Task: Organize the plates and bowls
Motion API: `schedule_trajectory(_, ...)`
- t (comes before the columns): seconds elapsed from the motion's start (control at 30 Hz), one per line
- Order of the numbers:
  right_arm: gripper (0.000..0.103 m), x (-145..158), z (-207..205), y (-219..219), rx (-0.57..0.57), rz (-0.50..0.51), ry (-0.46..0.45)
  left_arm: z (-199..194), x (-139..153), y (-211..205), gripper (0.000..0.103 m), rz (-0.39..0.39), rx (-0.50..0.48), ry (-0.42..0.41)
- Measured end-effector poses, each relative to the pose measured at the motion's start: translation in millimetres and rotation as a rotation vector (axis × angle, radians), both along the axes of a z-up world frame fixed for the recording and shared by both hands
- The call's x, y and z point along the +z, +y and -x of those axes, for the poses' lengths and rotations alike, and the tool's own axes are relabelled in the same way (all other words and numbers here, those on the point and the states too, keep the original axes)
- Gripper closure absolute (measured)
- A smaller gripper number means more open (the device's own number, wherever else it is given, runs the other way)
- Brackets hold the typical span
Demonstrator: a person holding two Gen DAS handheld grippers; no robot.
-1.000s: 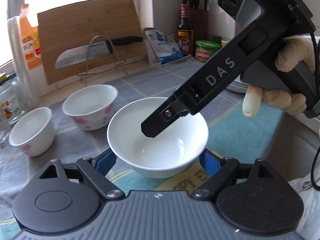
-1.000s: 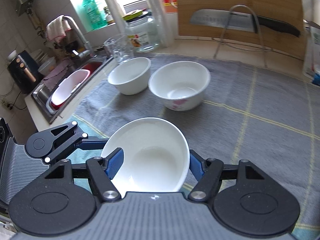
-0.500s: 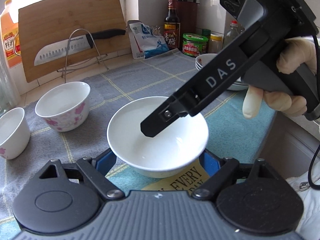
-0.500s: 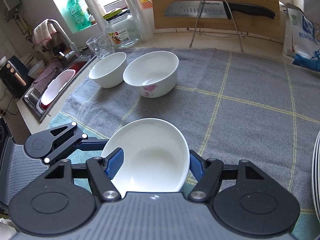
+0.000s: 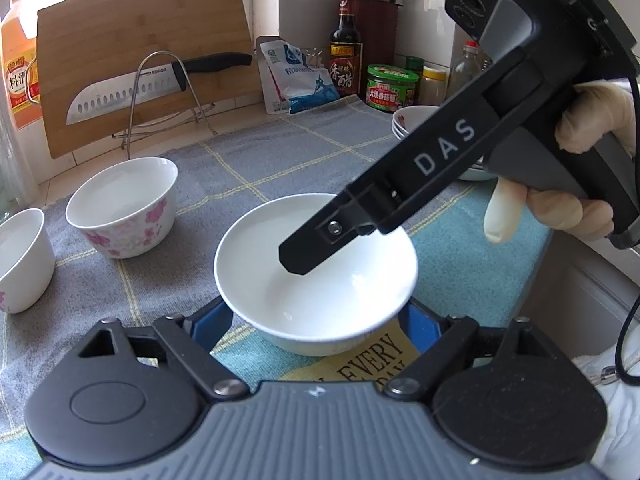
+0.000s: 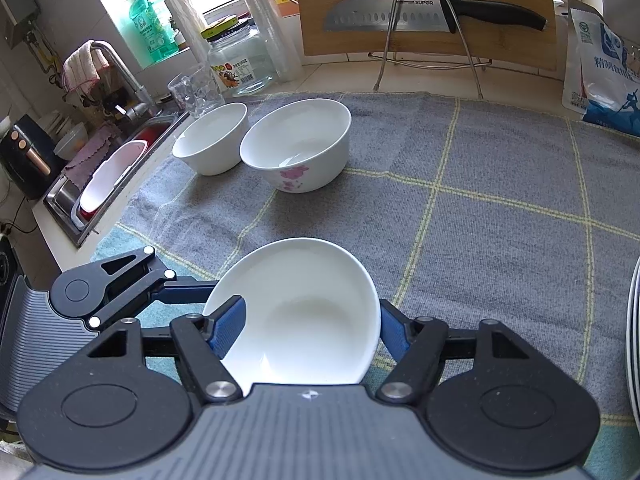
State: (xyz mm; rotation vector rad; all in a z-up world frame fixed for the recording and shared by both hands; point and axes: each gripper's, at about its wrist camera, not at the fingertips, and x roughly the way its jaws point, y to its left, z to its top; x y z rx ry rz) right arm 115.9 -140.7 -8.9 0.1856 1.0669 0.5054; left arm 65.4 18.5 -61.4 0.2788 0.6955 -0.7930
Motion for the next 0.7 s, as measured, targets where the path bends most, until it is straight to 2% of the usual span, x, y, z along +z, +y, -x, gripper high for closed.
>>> schedule_trajectory(0.07,0.016,1.0,0.1,0.7,0.004,-0.005,-0.014,1.3,-0.4,-1.2,0.004,-0.009,-0.002,-0.012)
schedule_trajectory(0.13,0.003,4.9,0.5,3.1,0.006,0.021,-0.046,2.0,0.6,0.4,0.003,0.005,-0.008,-0.008)
schedule_trajectory(0.23,0.000,11.6,-0.3,5.9,0.027,0.027,-0.078,2.8,2.5,4.8,0.003,0.022,-0.016,0.020)
schedule_trajectory(0.5,0.000,22.7,-7.6,14.0,0.060,0.105,-0.136,11.1,19.9,42.5,0.002,0.021,0.007,0.006)
schedule_trajectory(0.6,0.000,26.8,-12.5,17.4,0.073,0.141,-0.161,8.0,25.0,60.4,0.002,-0.023,0.046,-0.033)
schedule_trajectory(0.7,0.000,30.5,-18.3,22.7,0.086,0.174,-0.183,-4.4,28.1,74.9,0.002,-0.017,0.126,-0.050)
